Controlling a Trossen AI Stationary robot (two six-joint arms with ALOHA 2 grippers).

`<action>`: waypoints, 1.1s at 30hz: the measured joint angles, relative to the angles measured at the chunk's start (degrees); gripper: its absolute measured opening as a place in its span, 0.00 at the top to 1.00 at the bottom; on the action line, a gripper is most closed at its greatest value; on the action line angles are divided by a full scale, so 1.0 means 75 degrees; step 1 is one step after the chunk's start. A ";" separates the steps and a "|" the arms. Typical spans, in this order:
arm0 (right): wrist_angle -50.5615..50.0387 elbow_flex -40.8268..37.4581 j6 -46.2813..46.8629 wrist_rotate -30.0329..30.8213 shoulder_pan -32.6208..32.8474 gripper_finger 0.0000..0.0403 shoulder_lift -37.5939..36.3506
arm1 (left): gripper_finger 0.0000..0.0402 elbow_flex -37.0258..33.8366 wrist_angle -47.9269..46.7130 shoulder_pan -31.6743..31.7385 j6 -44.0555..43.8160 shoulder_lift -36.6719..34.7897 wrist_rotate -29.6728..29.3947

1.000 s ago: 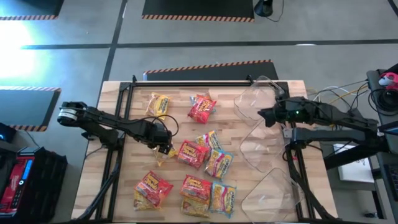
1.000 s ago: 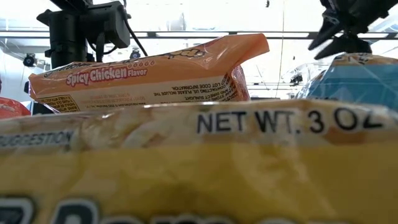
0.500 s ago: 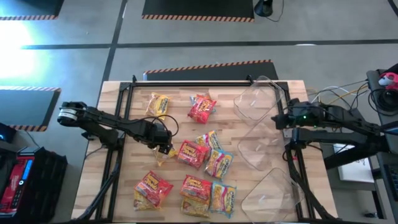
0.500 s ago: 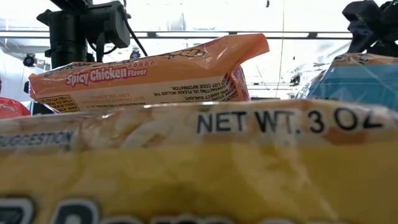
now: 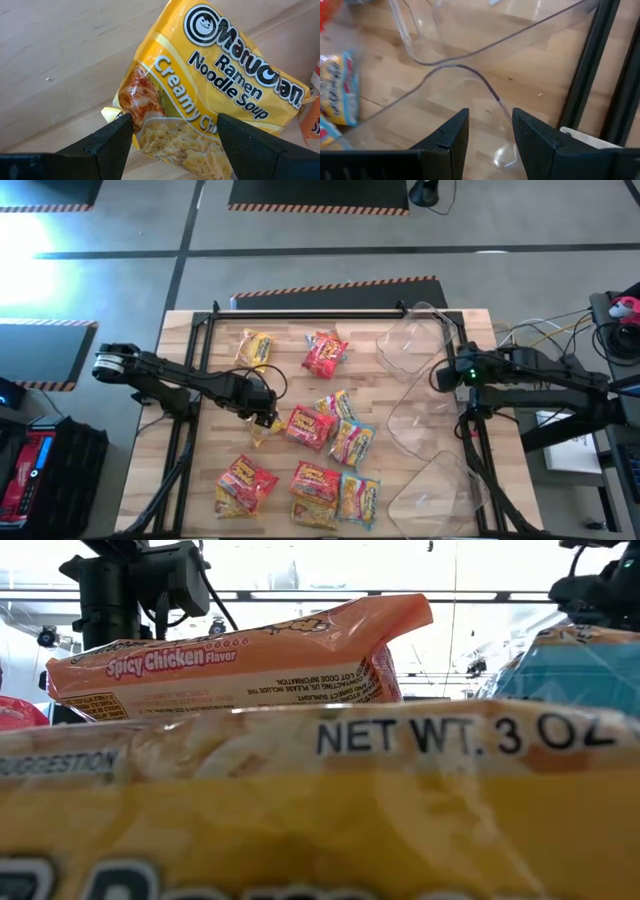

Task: Sort Maruchan noodles
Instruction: Adjust the middle transparent bin

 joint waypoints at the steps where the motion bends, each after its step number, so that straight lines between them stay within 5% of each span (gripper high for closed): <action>1: 0.0010 0.0000 -0.0064 -0.0013 0.0000 0.65 0.0122 | 0.33 0.0000 0.0003 0.0000 0.0000 0.0000 0.0000; 22: 0.0509 0.0000 -0.0363 -0.0225 0.0000 0.65 0.0207 | 0.33 0.0000 0.0000 0.0000 0.0012 -0.0003 0.0003; 33: 0.0615 0.0000 -0.0658 0.0611 0.0000 0.65 -0.0189 | 0.33 0.0000 0.0000 0.0003 0.0012 -0.0003 0.0000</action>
